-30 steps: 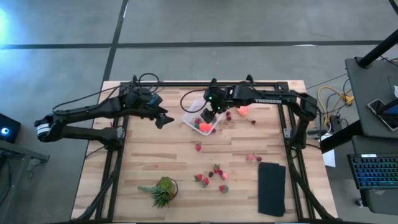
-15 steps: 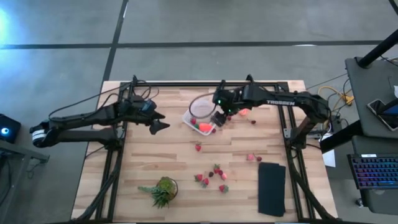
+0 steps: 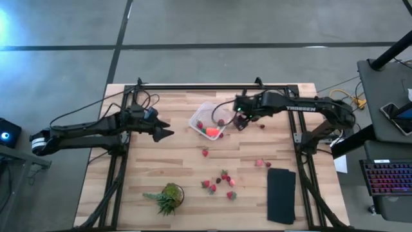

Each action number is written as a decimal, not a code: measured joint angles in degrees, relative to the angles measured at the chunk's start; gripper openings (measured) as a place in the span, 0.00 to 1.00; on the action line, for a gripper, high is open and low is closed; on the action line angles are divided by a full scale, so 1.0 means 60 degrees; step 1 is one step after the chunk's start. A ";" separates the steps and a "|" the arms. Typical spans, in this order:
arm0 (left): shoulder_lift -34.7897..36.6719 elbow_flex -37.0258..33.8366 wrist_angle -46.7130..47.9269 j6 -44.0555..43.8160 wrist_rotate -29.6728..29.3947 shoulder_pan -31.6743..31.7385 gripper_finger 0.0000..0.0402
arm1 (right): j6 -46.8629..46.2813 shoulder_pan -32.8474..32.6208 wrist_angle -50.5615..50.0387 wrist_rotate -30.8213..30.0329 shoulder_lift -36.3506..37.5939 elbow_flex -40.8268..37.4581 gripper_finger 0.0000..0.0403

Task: Pick and placing Produce into tupperware
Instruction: Put the red cherry into the transparent bin

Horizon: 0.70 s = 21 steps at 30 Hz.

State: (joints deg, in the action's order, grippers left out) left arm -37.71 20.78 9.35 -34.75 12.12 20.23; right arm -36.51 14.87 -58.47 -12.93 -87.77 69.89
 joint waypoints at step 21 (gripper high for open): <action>0.0650 -0.0259 -0.3230 0.0124 0.1274 -0.0461 0.84 | -0.1384 0.1752 0.1379 0.1145 0.3298 -0.3938 0.68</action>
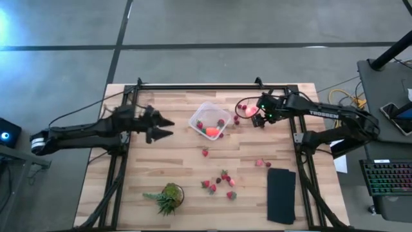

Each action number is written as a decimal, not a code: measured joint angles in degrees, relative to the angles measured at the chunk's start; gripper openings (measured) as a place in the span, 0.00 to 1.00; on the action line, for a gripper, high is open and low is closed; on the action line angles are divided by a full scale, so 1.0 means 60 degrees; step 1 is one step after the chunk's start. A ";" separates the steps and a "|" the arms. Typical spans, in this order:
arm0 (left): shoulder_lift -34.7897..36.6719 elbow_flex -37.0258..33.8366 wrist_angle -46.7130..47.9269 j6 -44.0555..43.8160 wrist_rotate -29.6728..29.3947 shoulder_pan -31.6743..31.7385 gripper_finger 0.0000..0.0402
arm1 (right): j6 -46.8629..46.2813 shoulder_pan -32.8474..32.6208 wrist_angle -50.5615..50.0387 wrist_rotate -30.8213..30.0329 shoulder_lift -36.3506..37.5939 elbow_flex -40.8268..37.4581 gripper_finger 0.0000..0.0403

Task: Pick and placing Produce into tupperware
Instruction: Put the red cherry into the transparent bin

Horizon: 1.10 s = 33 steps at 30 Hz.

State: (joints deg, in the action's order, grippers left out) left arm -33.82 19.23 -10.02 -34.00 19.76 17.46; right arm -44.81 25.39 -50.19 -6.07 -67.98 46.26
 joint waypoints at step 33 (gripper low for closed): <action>0.3122 -0.1097 0.0745 0.2562 -0.4760 -0.3659 0.84 | 0.0721 0.0004 0.0043 -0.0248 -0.0051 0.0022 0.67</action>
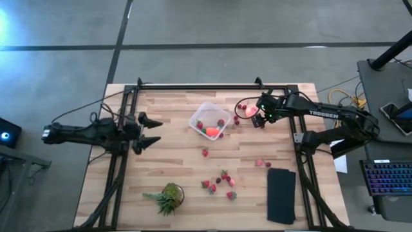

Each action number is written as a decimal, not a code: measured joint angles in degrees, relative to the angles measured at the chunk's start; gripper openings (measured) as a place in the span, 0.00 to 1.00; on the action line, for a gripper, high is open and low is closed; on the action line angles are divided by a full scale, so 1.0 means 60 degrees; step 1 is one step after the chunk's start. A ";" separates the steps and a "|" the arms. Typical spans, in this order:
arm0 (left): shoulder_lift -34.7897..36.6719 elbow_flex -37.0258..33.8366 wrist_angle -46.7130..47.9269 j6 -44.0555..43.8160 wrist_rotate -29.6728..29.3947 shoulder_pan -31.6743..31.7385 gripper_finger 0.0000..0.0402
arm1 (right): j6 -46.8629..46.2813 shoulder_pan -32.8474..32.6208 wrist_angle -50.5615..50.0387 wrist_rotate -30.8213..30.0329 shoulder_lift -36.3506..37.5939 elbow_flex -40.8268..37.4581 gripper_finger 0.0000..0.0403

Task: Pick and placing Produce into tupperware
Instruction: Put the red cherry into the transparent bin

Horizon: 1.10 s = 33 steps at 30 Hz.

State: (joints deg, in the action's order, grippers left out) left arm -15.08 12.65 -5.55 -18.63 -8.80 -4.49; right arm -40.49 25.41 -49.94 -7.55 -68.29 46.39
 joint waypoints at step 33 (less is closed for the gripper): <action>0.0560 -0.2026 0.0475 -0.0667 -0.0791 0.0004 0.84 | -0.1920 -0.5551 -0.2826 0.0979 0.0851 -0.0208 0.67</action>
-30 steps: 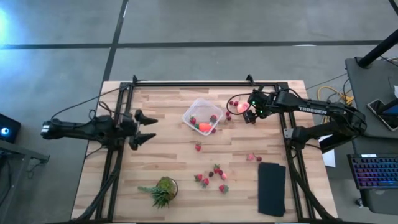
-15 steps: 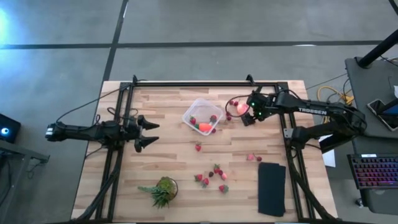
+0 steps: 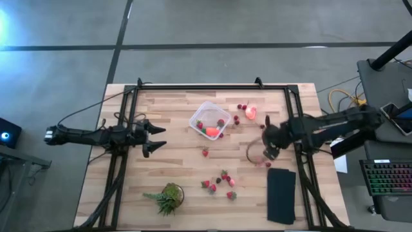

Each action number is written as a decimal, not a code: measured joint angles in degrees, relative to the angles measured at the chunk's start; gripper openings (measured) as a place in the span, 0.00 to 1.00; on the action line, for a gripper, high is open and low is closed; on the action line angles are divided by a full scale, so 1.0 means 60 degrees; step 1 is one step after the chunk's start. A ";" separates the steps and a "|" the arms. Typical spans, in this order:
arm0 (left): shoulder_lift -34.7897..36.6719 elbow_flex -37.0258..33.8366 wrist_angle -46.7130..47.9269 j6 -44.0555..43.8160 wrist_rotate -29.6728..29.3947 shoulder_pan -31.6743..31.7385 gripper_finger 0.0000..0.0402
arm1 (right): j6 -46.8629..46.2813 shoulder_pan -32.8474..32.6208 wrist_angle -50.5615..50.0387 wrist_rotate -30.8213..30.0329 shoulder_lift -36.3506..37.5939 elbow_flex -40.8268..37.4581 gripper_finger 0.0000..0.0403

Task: Pick and placing Produce into tupperware
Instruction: Put the red cherry into the transparent bin

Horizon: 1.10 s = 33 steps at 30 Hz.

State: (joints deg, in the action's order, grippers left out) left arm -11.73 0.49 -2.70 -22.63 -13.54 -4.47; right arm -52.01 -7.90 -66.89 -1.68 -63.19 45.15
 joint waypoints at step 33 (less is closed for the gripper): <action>-0.0793 -0.0015 0.0007 0.0000 0.0000 -0.0002 0.84 | -0.5518 -0.5386 0.2830 -0.1437 -0.2600 -0.1007 0.64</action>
State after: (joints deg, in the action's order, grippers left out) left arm -16.48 0.40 -2.66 -22.63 -13.54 -4.48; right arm -85.11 -40.21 -49.91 -10.30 -78.79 39.10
